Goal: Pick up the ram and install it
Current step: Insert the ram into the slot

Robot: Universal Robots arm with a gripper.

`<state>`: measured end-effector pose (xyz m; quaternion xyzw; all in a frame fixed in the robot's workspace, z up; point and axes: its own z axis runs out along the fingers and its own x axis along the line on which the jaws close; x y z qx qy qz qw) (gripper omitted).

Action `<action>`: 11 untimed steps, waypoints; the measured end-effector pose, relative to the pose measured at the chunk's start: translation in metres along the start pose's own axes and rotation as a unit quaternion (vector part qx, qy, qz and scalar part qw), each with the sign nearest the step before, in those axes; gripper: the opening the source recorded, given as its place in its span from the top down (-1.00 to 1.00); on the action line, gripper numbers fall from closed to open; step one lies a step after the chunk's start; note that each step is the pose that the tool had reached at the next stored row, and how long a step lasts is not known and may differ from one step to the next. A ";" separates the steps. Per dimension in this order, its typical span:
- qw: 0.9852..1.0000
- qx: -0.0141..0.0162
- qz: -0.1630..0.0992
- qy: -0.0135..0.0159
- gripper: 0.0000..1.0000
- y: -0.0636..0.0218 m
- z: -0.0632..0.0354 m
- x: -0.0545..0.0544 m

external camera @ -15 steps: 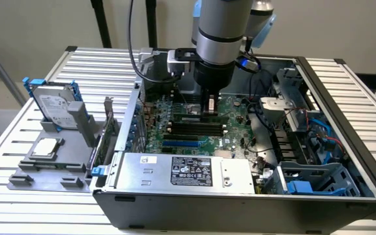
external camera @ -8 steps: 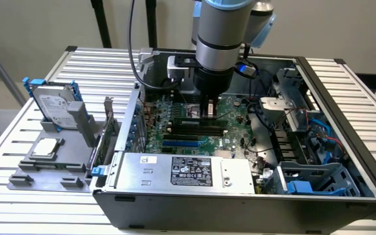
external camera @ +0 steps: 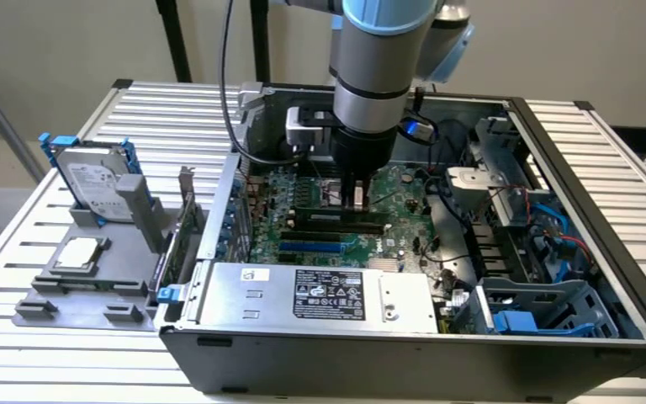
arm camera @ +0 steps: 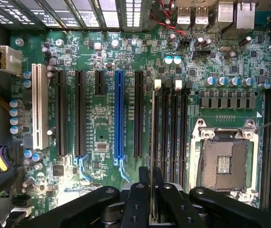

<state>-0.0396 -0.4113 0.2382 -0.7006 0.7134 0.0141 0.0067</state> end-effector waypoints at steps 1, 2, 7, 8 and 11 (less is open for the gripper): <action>1.000 0.000 0.000 0.000 0.73 0.0001 0.0018 -0.001; 1.000 0.000 0.000 0.000 0.73 0.0001 0.0036 -0.002; 1.000 0.000 0.000 0.000 0.73 0.0001 0.0091 -0.006; 1.000 0.000 0.000 0.000 0.73 0.0001 0.0094 -0.007; 1.000 0.000 0.000 0.001 0.73 0.0001 0.0094 -0.007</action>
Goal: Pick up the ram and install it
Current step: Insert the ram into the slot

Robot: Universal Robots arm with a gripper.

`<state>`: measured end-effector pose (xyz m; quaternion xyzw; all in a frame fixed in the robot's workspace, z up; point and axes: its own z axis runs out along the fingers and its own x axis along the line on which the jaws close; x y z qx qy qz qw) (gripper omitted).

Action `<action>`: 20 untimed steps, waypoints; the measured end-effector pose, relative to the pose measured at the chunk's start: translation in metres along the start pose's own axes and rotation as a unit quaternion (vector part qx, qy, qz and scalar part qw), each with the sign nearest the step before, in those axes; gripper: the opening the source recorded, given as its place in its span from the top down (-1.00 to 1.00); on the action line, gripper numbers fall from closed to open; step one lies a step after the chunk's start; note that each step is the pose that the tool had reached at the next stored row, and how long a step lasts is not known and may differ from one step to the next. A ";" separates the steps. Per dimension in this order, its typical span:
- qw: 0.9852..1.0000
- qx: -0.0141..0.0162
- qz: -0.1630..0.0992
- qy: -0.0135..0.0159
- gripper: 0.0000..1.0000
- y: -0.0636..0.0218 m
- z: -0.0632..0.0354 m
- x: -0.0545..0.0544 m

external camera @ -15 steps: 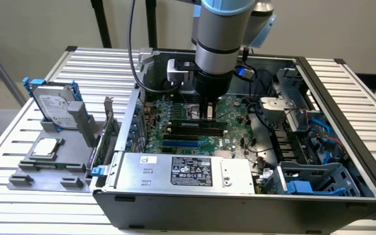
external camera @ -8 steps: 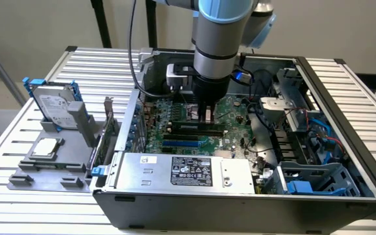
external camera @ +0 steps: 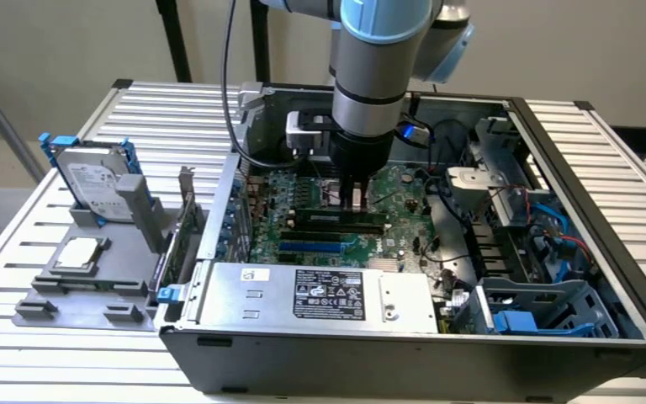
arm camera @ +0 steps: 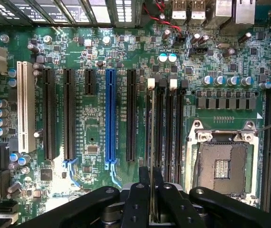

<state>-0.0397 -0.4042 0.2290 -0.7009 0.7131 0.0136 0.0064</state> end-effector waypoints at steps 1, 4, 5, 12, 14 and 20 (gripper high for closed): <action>1.000 0.000 0.000 0.000 0.73 0.0001 0.0001 0.000; 1.000 0.000 0.000 0.000 0.73 0.0003 0.0008 -0.001; 1.000 0.000 0.000 0.000 0.73 0.0003 0.0009 -0.001; 1.000 0.000 0.000 0.002 0.73 0.0015 0.0046 -0.001; 1.000 0.000 0.000 0.002 0.73 0.0015 0.0056 -0.002; 1.000 0.000 0.000 0.002 0.73 0.0016 0.0078 -0.003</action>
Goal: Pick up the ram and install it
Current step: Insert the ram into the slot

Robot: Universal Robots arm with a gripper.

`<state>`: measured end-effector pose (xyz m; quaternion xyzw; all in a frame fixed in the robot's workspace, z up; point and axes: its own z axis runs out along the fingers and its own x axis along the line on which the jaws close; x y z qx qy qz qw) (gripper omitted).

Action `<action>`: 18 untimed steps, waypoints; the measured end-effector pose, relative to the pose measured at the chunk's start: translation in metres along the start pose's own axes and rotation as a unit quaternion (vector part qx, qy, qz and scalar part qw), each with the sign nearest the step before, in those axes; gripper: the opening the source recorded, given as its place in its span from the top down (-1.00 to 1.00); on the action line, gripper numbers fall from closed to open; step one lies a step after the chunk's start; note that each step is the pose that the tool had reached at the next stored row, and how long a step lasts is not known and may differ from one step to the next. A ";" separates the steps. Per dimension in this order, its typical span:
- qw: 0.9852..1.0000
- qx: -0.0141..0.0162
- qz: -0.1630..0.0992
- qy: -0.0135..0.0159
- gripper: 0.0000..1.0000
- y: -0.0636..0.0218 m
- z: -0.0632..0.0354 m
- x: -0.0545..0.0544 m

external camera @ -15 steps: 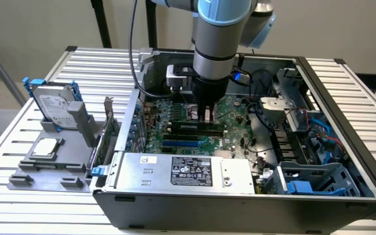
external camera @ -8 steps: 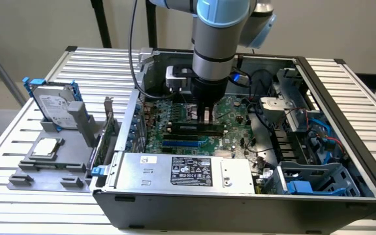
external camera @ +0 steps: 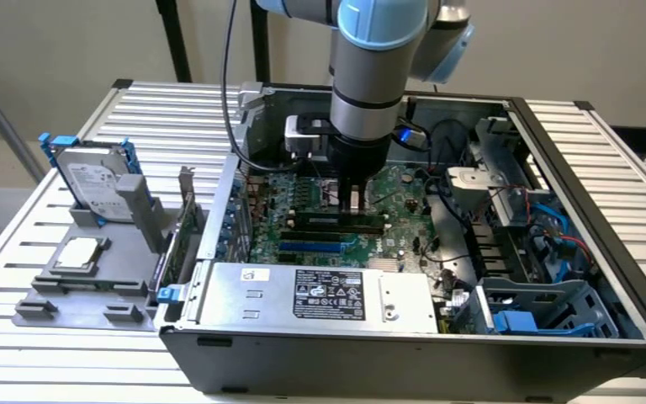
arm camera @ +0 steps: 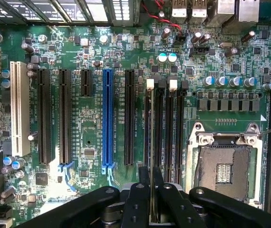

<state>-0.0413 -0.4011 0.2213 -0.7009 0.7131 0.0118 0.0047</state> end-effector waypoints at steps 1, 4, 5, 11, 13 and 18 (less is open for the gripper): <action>1.000 0.000 0.000 0.000 0.73 0.0000 0.0003 0.000; 1.000 0.000 0.000 0.000 0.73 0.0001 0.0018 0.000; 1.000 0.000 0.000 0.000 0.73 0.0001 0.0022 0.000; 1.000 0.000 0.000 0.000 0.69 0.0002 0.0029 0.000; 1.000 0.000 0.000 0.000 0.56 0.0003 -0.0004 -0.001; 1.000 0.000 0.000 -0.001 0.56 0.0015 -0.0187 -0.001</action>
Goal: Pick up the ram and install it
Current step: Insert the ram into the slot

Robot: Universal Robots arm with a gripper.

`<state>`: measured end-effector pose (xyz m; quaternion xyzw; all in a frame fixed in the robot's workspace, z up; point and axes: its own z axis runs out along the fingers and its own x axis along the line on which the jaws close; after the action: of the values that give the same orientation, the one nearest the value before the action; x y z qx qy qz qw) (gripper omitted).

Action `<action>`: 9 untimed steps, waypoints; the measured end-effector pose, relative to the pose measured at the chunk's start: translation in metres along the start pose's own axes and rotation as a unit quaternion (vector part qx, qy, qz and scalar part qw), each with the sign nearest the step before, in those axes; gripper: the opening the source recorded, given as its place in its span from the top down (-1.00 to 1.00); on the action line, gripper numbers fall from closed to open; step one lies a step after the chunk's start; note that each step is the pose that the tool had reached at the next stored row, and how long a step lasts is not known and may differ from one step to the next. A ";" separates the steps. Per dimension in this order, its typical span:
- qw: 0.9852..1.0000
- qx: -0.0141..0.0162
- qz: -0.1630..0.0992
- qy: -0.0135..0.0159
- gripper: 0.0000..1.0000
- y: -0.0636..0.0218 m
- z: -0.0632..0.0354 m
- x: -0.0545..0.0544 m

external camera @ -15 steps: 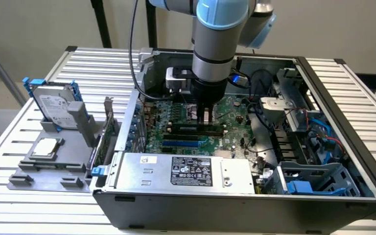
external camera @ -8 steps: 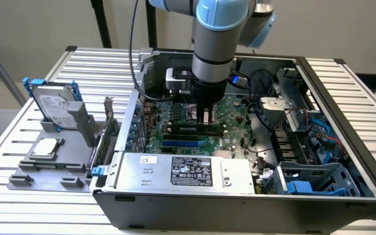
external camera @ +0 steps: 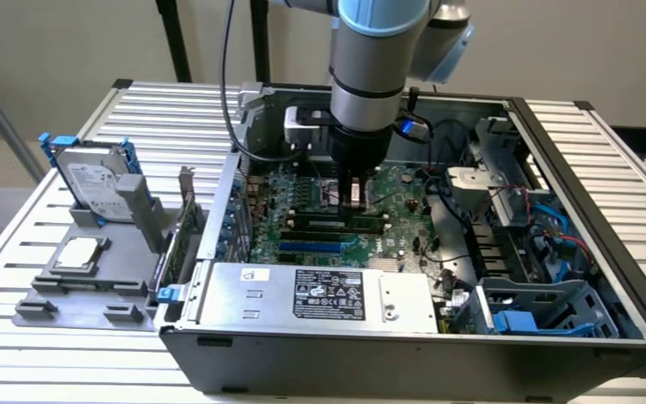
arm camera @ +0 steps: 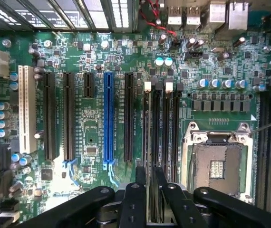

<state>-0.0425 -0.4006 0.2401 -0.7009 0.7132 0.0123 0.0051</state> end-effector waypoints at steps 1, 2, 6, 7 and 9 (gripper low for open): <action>1.000 0.000 0.000 0.000 0.56 0.0007 -0.0029 0.000; 1.000 0.000 0.000 0.000 0.56 0.0015 -0.0051 0.000; 1.000 -0.002 0.000 0.000 0.79 0.0026 -0.0081 0.000; 1.000 -0.002 0.000 0.000 0.79 0.0026 -0.0081 0.000; 1.000 -0.002 0.000 0.000 0.79 0.0026 -0.0081 0.000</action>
<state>-0.0450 -0.4005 0.2482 -0.7009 0.7131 0.0134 0.0040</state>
